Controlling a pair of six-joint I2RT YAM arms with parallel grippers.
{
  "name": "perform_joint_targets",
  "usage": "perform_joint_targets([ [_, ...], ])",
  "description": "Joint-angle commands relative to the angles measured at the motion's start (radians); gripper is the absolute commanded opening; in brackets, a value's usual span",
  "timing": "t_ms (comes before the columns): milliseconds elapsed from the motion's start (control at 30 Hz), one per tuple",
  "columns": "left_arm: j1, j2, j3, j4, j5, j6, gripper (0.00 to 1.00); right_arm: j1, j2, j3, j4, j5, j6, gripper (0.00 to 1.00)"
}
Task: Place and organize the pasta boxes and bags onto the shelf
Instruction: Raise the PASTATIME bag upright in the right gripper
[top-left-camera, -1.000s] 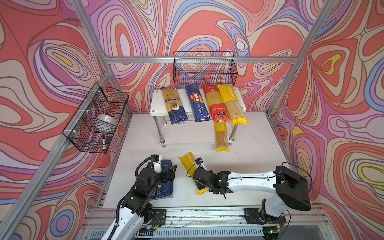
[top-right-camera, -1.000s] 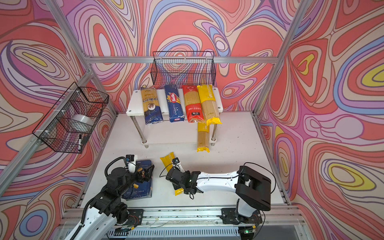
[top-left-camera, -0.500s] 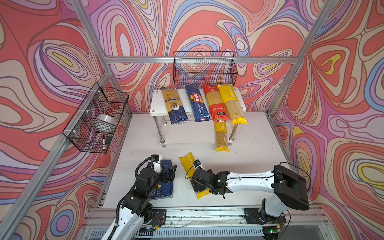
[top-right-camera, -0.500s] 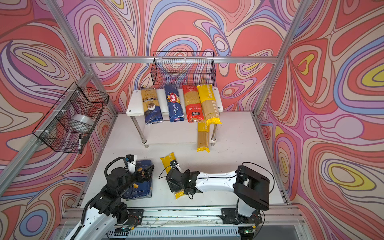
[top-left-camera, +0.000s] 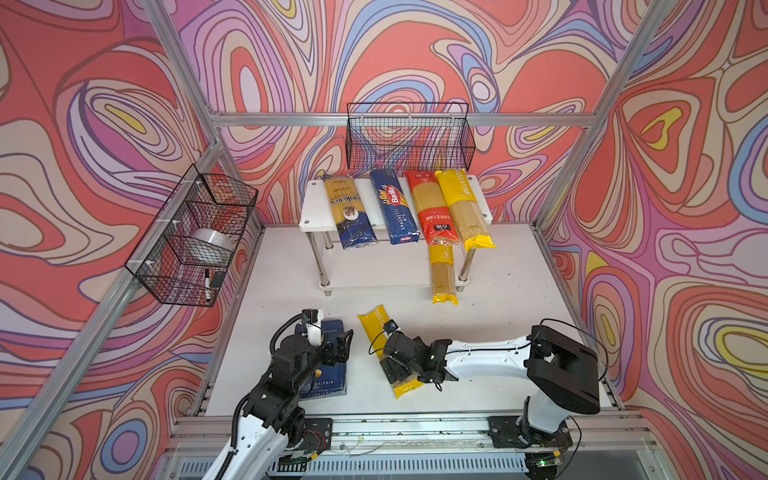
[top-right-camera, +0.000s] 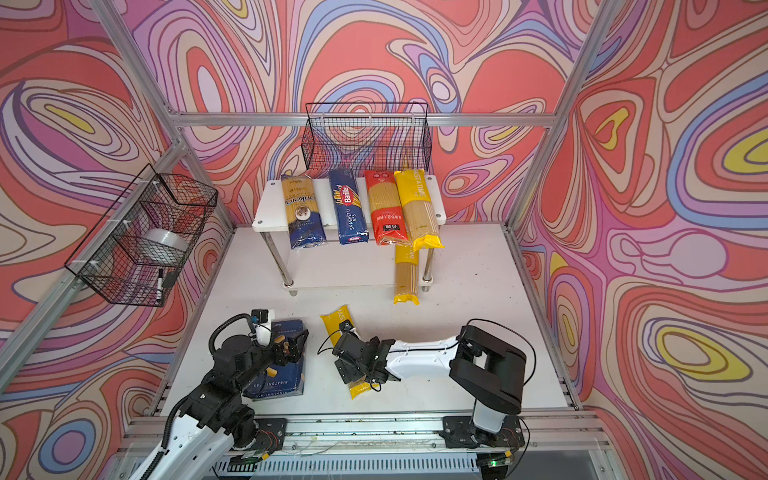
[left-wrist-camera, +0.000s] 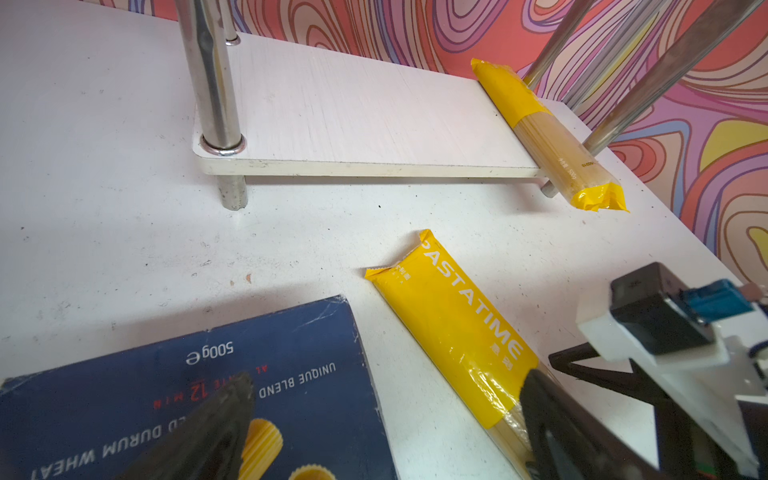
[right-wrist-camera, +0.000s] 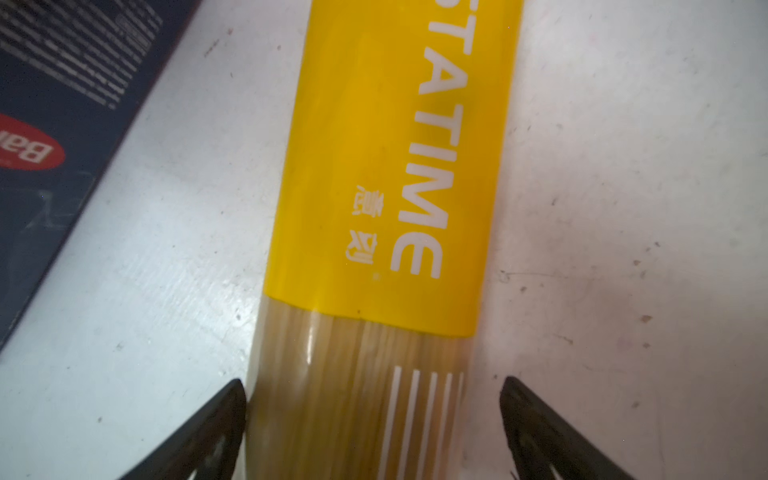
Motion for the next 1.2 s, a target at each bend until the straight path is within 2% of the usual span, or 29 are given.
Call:
perform_joint_targets([
  [0,-0.003,-0.004,-0.011,-0.007,-0.005,0.002,1.00,-0.006,0.042,0.030,0.014,-0.014,-0.025,0.98],
  [200,-0.004,-0.003,-0.012,-0.007,-0.005,0.002,1.00,-0.006,0.096,0.048,0.005,-0.011,-0.022,0.98],
  [400,-0.003,-0.003,-0.011,-0.007,-0.007,0.001,1.00,-0.006,0.115,0.039,-0.003,0.010,-0.007,0.92],
  [800,-0.003,-0.001,-0.012,-0.007,-0.004,0.002,1.00,-0.006,0.101,-0.011,0.071,-0.018,0.018,0.60],
  [900,-0.003,-0.001,-0.011,-0.007,-0.004,0.001,1.00,-0.006,0.096,-0.011,0.079,-0.017,0.024,0.47],
  [1167,-0.004,-0.001,-0.012,-0.007,-0.006,0.001,1.00,-0.006,0.061,-0.015,0.088,-0.002,0.053,0.34],
])
